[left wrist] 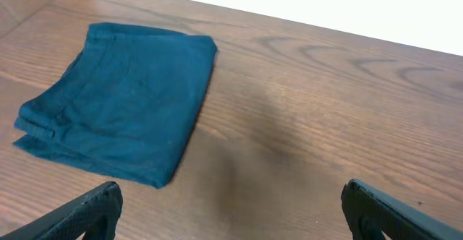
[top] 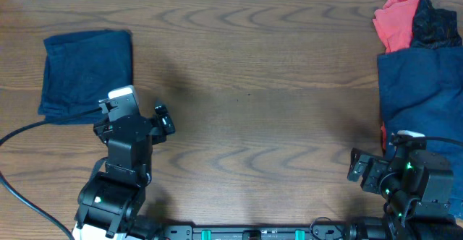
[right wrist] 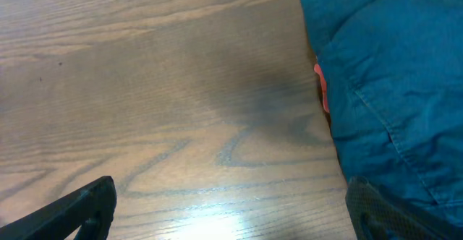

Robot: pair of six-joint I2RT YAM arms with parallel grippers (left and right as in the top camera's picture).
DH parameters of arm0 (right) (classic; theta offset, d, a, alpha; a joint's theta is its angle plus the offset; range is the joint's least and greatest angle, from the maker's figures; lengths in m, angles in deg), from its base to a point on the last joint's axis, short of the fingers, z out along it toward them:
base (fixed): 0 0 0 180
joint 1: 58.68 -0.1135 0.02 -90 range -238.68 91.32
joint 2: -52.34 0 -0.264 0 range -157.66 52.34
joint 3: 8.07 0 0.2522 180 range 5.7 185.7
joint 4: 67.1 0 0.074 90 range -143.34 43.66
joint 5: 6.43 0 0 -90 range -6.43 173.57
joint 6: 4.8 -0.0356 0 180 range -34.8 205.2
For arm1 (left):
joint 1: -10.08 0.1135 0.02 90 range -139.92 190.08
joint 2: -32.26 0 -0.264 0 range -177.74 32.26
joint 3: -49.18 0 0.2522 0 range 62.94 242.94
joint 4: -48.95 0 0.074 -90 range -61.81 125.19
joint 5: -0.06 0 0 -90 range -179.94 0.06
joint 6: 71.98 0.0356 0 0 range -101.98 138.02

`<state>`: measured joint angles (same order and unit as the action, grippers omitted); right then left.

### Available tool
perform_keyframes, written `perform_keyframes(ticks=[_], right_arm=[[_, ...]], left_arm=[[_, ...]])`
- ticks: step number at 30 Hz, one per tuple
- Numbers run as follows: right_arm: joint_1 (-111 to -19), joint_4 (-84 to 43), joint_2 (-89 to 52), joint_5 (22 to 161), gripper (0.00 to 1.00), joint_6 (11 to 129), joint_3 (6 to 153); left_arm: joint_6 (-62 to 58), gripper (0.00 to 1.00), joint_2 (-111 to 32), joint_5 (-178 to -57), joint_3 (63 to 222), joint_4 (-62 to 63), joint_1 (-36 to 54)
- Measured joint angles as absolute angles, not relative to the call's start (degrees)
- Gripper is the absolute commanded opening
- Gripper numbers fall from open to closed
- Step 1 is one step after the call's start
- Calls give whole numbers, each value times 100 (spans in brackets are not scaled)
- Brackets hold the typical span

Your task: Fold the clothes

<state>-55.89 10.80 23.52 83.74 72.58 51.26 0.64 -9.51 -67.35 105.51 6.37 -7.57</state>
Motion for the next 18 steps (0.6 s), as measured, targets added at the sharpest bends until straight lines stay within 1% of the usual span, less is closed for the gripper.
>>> perform_keyframes(ticks=[12,18], right_arm=[[-5605,1117,2450,8374,99,7258,5126],[-6092,1117,3008,8356,99,7255,5126]], left_arm=[[0,98,-954,-6725,10551,106,-755],[0,98,-954,-6725,10551,106,-755]])
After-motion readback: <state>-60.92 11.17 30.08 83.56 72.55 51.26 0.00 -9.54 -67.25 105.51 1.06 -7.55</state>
